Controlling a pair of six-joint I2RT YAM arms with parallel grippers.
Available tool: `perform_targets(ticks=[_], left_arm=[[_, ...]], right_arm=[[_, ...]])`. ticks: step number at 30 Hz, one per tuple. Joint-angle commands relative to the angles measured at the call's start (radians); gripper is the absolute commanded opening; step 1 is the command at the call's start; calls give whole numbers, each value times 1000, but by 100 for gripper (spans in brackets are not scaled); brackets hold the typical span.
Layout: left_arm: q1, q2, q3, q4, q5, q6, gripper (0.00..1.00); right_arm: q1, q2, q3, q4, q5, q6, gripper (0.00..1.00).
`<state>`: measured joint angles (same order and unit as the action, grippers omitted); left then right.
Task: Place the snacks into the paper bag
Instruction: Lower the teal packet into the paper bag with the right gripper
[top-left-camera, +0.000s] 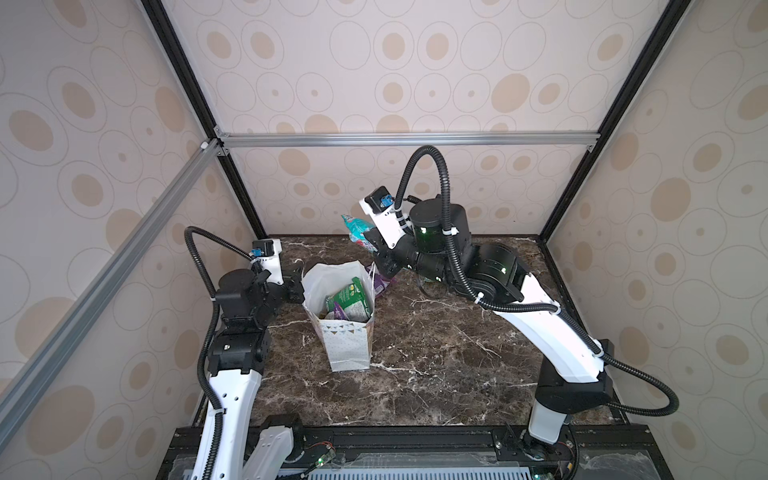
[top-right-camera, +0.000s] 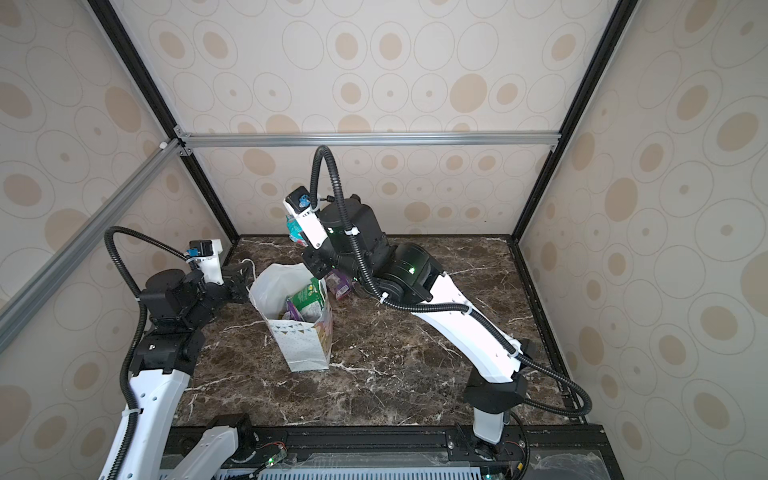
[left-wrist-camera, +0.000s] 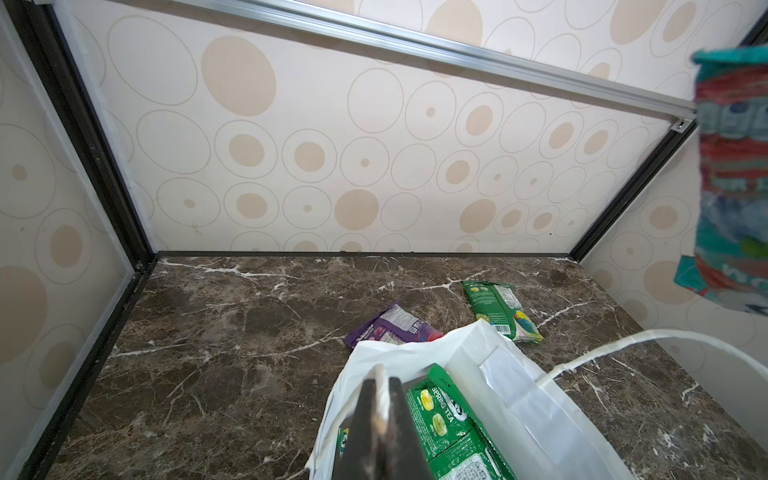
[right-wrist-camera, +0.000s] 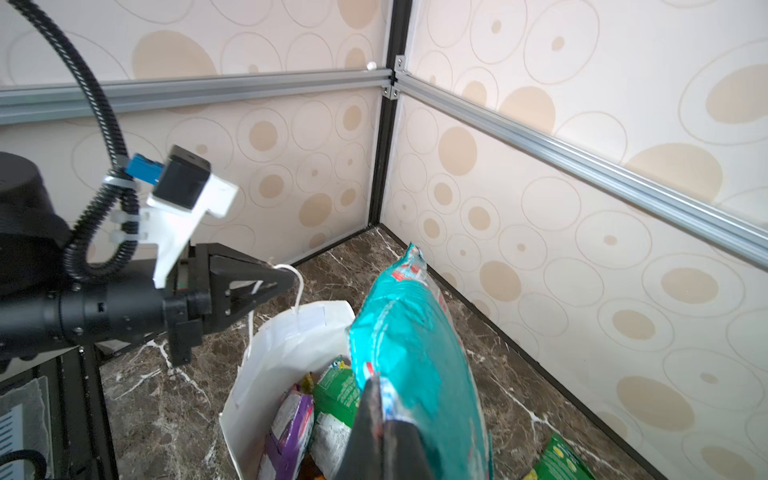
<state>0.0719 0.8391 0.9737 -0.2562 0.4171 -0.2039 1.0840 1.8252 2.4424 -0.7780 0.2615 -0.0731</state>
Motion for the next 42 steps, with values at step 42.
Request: perform_targets(ticks=[42], left_arm=[[9, -33, 7, 14, 19, 9, 0]], right_arm=[[99, 139, -209, 403, 256, 336, 0]])
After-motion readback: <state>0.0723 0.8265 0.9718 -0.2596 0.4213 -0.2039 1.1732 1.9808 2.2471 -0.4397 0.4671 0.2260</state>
